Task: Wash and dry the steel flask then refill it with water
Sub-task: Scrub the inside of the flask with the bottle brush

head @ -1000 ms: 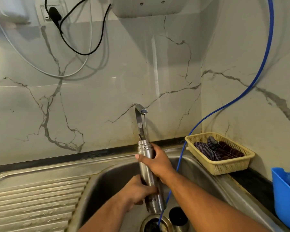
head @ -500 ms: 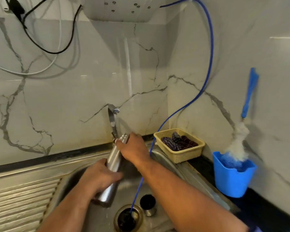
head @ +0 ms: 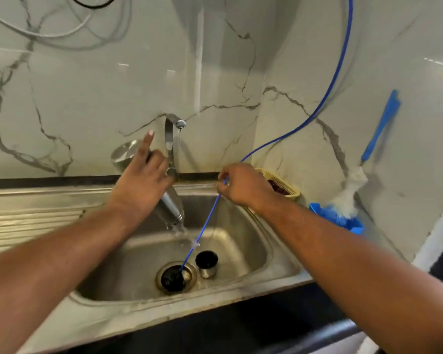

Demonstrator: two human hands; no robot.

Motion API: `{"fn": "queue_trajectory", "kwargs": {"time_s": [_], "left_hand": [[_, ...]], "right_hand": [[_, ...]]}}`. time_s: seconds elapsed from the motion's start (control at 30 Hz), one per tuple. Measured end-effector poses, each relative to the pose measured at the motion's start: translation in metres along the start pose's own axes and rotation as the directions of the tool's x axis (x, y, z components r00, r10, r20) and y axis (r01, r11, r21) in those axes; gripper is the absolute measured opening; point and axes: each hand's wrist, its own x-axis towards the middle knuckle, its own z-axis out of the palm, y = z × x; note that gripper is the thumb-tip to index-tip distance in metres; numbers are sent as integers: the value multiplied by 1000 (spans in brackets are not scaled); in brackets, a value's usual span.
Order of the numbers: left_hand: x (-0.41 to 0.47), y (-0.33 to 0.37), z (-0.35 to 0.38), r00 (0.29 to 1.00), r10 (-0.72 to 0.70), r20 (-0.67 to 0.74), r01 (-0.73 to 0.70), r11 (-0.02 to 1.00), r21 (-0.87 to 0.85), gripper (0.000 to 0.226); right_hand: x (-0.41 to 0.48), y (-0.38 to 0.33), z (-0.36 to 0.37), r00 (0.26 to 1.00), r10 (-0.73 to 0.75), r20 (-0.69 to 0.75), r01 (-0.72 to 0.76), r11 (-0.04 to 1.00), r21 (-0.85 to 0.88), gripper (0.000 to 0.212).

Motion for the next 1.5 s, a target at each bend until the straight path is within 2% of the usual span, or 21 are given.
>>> {"fn": "queue_trajectory", "kwargs": {"time_s": [0.13,0.23,0.33,0.43,0.47,0.57,0.63,0.67,0.73,0.8,0.9,0.97,1.03,1.1,1.17,1.23,1.37,1.5], "left_hand": [[12,-22,-10,985,97,-144,-76,986,146,47],[12,-20,-9,956,238,-173,-205,960,189,47],[2,-12,-5,911,380,-159,-353,920,172,68],[4,-25,-11,889,382,-253,-336,919,206,91],[6,-33,-14,885,360,-296,-311,929,200,90],[10,-44,-22,865,269,-424,-239,963,124,49],[1,-30,-19,859,245,-450,-243,968,64,40],[-5,-16,-16,876,233,-422,-255,967,5,43],[-19,14,-8,938,213,-275,-252,961,-116,53],[-26,37,-3,983,86,-160,-126,956,-263,65],[-23,48,-4,977,-157,-147,40,804,-594,80],[-17,58,-5,968,-244,-50,145,715,-683,87],[-13,71,-5,964,-250,92,235,633,-738,92],[-11,83,-7,952,-234,198,295,525,-798,90],[-11,93,-6,940,-207,271,337,431,-837,86],[-13,98,-3,935,-177,309,354,373,-858,85],[-16,98,0,930,-180,319,363,333,-870,86],[-17,100,2,930,-181,320,362,300,-882,88]], "right_hand": [[5,-8,-17,991,-61,-116,61,998,-1,26],[-4,-14,-9,990,-99,-102,93,994,-66,25],[-19,-18,9,994,-101,35,104,986,-130,24],[-23,-16,5,993,-107,50,113,983,-145,25],[-23,-15,-1,992,-122,12,123,982,-145,25],[-21,-15,-19,986,-138,-93,124,983,-136,25],[-29,-17,-21,988,-149,-48,142,982,-126,24],[-35,-17,-19,986,-163,33,166,977,-133,24],[-46,-17,-15,963,-173,207,215,956,-200,24],[-50,-9,-22,942,-191,276,272,917,-292,26],[-42,8,-64,933,-214,290,317,870,-377,25],[-36,24,-102,908,-166,384,341,826,-448,27],[-33,41,-134,850,-76,522,397,744,-538,31],[-38,55,-152,776,87,625,436,641,-631,37],[-44,68,-158,708,239,664,441,585,-681,50],[-51,76,-155,655,329,680,446,558,-700,64],[-57,87,-137,671,317,670,519,445,-730,81],[-57,82,-143,680,305,667,537,412,-736,80]]}}
